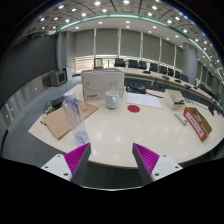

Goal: Pour water

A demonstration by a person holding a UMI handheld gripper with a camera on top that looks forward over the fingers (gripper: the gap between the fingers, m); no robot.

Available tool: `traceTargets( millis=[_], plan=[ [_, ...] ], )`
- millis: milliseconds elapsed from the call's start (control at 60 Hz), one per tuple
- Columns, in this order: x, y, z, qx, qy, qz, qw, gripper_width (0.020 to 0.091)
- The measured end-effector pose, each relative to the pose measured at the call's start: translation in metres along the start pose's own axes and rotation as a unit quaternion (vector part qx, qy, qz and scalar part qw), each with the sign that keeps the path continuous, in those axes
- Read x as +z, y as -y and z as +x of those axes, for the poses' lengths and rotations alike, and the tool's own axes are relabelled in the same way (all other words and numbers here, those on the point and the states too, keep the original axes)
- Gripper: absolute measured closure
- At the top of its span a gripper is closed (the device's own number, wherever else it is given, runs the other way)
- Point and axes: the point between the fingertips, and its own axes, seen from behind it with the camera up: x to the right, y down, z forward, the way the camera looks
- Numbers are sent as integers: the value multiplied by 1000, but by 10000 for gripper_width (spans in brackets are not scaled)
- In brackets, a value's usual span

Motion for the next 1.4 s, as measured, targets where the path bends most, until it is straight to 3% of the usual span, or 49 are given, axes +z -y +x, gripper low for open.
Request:
traceTargets(
  millis=[283, 467, 533, 667, 750, 900, 1050, 1250, 1400],
  plan=[
    [68, 19, -124, -8, 17, 65, 998, 242],
    [121, 49, -135, -1, -30, 104, 994, 256],
    [138, 55, -135, 8, -35, 112, 993, 330],
    [162, 58, -130, 11, -48, 123, 991, 573],
    [163, 62, -133, 5, -40, 131, 991, 612],
    [163, 68, -135, 19, -37, 128, 991, 764],
    [155, 100, -144, 33, -23, 139, 990, 802],
    [154, 189, -172, 138, 49, 176, 974, 802],
    [164, 262, -190, 307, 151, 185, 921, 803]
  ],
)
